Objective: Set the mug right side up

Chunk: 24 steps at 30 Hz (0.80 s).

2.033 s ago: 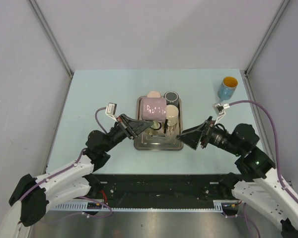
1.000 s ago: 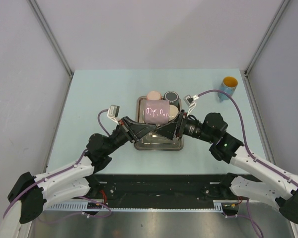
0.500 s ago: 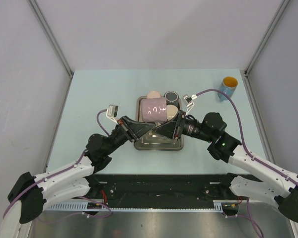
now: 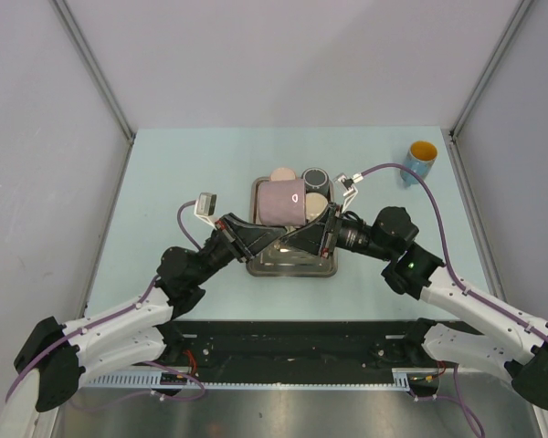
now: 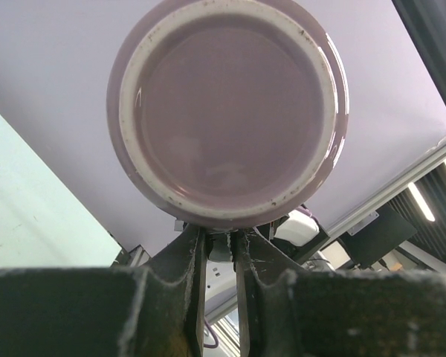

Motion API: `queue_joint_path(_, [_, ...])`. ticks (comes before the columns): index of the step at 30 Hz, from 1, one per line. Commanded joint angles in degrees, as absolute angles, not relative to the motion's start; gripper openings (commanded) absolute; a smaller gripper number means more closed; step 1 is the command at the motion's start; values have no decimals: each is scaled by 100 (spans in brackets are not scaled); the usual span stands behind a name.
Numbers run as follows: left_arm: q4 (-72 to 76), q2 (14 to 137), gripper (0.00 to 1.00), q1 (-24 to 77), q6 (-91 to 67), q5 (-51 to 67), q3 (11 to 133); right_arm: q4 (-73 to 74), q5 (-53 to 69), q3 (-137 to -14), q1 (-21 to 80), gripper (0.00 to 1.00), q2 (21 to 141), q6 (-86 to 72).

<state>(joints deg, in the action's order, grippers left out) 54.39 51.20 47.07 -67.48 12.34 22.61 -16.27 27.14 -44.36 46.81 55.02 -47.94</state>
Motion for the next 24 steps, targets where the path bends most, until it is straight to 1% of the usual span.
queue_joint_path(1, [5889,4975,0,4808,-6610,1529,2470,-1635,2576,-4658,4711,0,5467,-4440])
queue_joint_path(2, [5889,4957,0,4808,-6592,1521,2452,-1574,2514,-4658,4711,0,5423,-4369])
queue_joint_path(6, [5854,4861,11,4799,-6504,1442,2365,-1293,2233,-4658,4729,0,5160,-4122])
queue_joint_path(7, [5854,4860,13,4799,-6495,1424,2364,-1248,2189,-4658,4737,0,5124,-4096])
queue_joint_path(15, [5854,4781,19,4799,-6469,1310,2206,-1002,1732,-4658,4764,0,4878,-3929])
queue_joint_path(22, [5748,4632,22,4790,-6434,1151,2109,-932,1652,-4658,4773,0,4816,-3894])
queue_joint_path(23, [5731,4606,23,4790,-6416,1143,2101,-914,1626,-4658,4772,0,4799,-3894])
queue_joint_path(24, [5678,4588,27,4790,-6416,1108,2083,-905,1626,-4658,4772,0,4790,-3885])
